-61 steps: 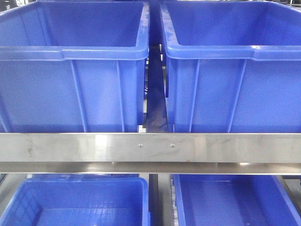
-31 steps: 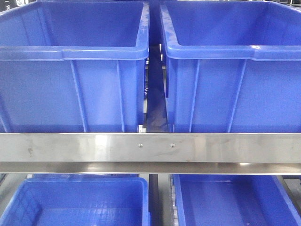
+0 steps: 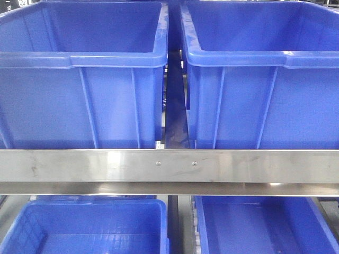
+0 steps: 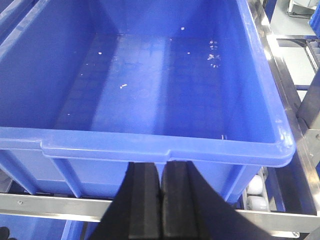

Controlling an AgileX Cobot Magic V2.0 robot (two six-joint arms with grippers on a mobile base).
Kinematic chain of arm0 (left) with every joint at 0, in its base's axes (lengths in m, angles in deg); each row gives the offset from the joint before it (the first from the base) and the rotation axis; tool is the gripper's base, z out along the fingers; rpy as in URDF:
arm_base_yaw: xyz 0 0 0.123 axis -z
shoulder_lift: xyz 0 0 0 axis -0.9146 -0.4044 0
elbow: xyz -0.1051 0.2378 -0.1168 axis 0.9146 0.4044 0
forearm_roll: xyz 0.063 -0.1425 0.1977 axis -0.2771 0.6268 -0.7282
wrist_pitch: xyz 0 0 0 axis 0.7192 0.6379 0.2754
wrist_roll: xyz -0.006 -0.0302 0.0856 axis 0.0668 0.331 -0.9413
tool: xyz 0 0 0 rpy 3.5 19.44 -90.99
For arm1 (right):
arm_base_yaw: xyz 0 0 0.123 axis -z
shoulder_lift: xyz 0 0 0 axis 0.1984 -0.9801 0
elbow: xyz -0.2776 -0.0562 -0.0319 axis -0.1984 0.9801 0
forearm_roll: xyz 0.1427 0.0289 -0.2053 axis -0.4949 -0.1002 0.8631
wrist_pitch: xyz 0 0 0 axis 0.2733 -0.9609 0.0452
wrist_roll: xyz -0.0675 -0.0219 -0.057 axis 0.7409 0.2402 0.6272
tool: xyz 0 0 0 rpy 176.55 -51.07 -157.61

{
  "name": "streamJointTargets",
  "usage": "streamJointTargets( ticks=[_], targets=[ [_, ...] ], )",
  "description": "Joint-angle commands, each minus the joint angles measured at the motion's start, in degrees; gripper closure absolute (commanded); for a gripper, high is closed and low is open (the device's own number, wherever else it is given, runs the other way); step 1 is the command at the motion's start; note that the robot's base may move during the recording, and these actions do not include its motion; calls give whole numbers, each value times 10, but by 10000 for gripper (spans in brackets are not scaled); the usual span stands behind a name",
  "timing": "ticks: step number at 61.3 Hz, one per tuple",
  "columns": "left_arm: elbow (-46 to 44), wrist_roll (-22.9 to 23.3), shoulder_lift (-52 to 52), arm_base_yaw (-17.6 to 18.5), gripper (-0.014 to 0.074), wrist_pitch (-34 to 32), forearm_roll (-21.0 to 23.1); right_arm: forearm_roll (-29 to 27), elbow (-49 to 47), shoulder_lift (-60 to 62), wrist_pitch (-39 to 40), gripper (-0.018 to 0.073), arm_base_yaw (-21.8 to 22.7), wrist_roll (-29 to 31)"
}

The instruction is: Sort and place red and blue blocks on shelf

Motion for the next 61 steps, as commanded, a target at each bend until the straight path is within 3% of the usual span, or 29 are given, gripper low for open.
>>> streamJointTargets(
  ticks=[1, 61],
  targets=[
    [-16, 0, 2, 4, 511, -51, 4, 3, -17, 2, 46, 488, 3, 6],
    [-16, 0, 2, 4, 511, -51, 4, 3, -17, 3, 46, 488, 3, 6]
  ],
)
